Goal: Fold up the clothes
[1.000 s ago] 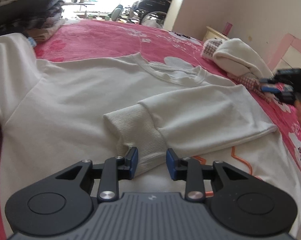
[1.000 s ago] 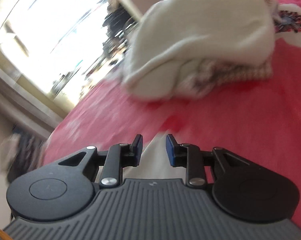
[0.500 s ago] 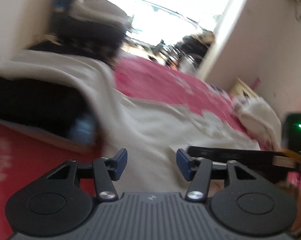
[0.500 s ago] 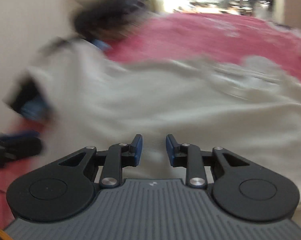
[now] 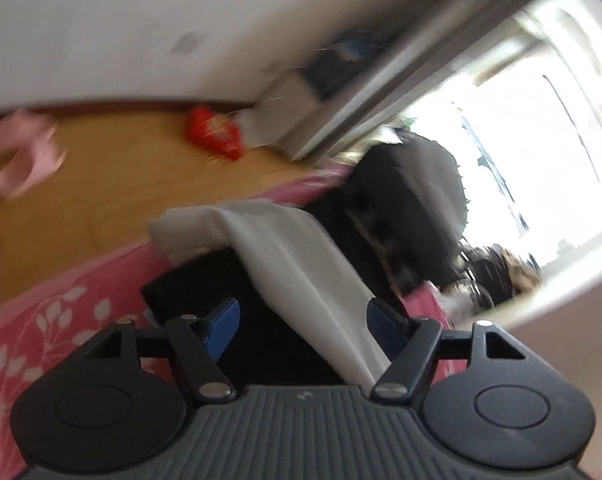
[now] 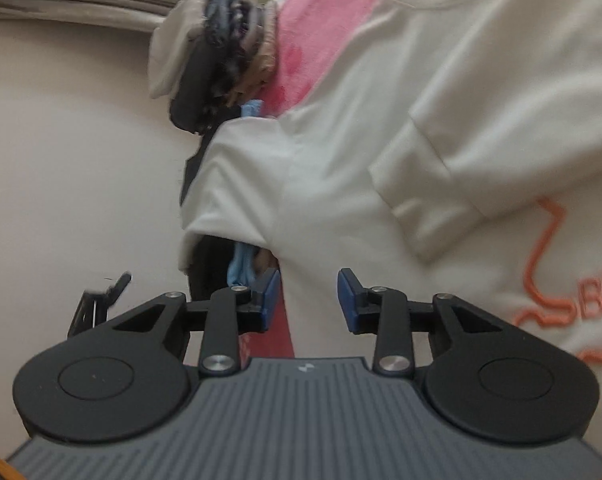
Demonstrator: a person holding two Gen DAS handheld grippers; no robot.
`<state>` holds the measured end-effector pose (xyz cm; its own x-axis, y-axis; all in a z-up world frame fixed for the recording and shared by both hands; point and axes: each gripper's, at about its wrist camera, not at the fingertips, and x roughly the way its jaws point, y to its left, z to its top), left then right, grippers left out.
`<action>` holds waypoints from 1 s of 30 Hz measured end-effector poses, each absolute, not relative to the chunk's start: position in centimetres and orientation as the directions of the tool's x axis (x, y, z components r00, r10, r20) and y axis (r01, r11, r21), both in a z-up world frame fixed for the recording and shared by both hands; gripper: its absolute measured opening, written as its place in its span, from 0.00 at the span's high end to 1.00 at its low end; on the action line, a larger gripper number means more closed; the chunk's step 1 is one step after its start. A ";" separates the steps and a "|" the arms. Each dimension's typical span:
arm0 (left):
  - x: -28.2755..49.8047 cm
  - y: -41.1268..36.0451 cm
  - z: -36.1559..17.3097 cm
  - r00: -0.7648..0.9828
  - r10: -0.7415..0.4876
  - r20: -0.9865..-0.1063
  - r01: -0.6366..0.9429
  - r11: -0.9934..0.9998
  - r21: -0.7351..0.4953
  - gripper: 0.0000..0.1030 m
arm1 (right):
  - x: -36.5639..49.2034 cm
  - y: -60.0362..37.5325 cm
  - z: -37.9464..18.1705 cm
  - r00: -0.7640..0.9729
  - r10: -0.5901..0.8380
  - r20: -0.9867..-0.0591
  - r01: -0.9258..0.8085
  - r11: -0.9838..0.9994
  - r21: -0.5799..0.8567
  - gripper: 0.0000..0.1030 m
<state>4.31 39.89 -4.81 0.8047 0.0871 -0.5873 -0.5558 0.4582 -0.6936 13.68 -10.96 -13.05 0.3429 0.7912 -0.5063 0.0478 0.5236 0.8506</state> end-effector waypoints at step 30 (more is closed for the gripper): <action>9.3 38.8 0.6 0.861 0.246 -0.446 -0.491 0.634 -0.597 0.93 | 9.6 -17.2 -14.6 0.420 0.744 -0.520 0.171 0.498 0.850 0.61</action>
